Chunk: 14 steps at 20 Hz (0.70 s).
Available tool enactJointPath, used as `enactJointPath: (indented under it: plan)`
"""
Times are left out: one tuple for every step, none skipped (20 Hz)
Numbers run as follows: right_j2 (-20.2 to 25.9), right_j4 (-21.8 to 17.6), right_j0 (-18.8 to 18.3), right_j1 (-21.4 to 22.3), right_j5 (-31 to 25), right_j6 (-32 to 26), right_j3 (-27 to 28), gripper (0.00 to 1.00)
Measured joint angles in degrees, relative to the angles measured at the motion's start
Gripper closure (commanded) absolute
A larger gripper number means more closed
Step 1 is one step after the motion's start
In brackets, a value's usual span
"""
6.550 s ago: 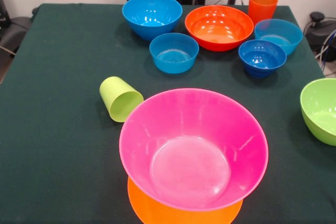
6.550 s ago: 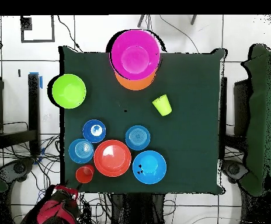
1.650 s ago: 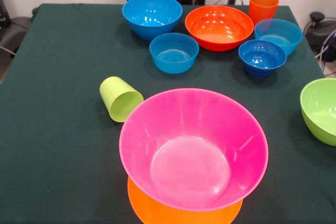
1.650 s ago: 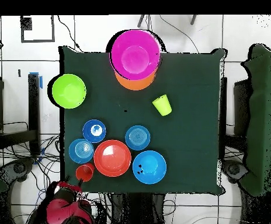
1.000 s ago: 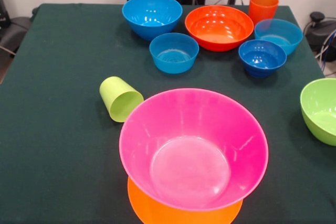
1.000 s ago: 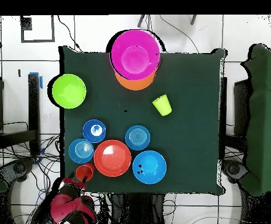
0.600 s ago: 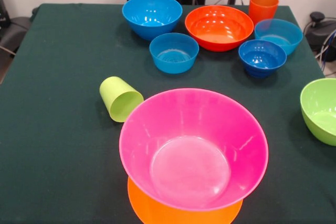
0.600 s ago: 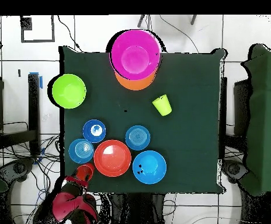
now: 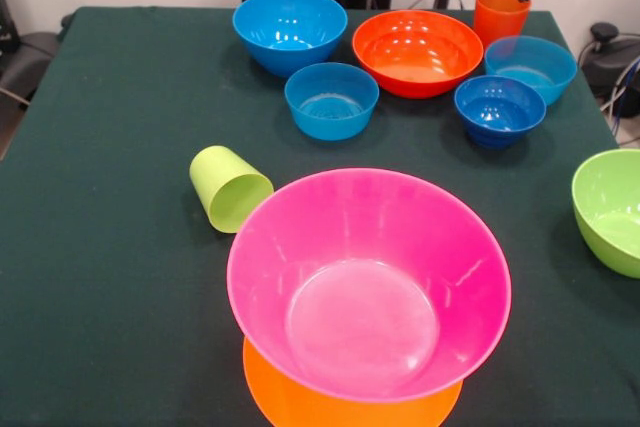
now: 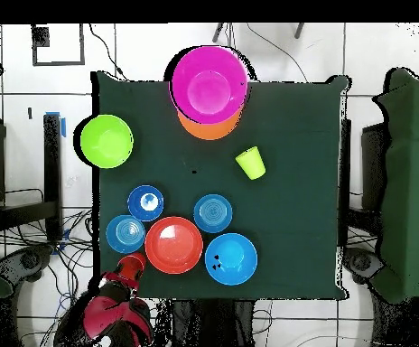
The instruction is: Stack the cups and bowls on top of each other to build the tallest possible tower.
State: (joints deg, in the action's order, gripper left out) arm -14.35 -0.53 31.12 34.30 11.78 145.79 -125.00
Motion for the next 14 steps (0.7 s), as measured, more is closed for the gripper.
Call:
enactJointPath:
  plan:
    - [0.0,0.0,0.0,-0.1,0.0,0.0,0.0,0.0]
    - [0.0,0.0,0.0,-0.3,0.0,0.0,0.0,0.0]
    - [0.0,0.0,0.0,-0.3,0.0,0.0,0.0,0.0]
    - [0.0,0.0,0.1,-0.3,0.0,0.0,0.0,0.0]
    - [0.0,0.0,0.2,-0.3,0.0,0.0,0.0,0.0]
    - [0.0,0.0,0.2,-0.3,0.0,0.0,0.0,0.0]
    - [0.0,0.0,0.3,-0.3,0.0,0.0,0.0,0.0]
    - [0.0,0.0,0.3,-0.3,0.0,0.0,0.0,0.0]
    - [0.0,0.0,0.4,-0.3,0.0,0.0,0.0,0.0]
    - [0.0,0.0,0.5,-0.3,0.0,0.0,0.0,0.0]
    - [0.0,0.0,0.5,-0.3,0.0,0.0,0.0,0.0]
    - [0.0,0.0,0.6,-0.3,0.0,0.0,0.0,0.0]
    - [0.0,0.0,0.6,-0.3,0.1,0.0,0.0,0.0]
    - [0.1,0.0,0.6,-0.3,0.1,0.0,0.0,0.0]
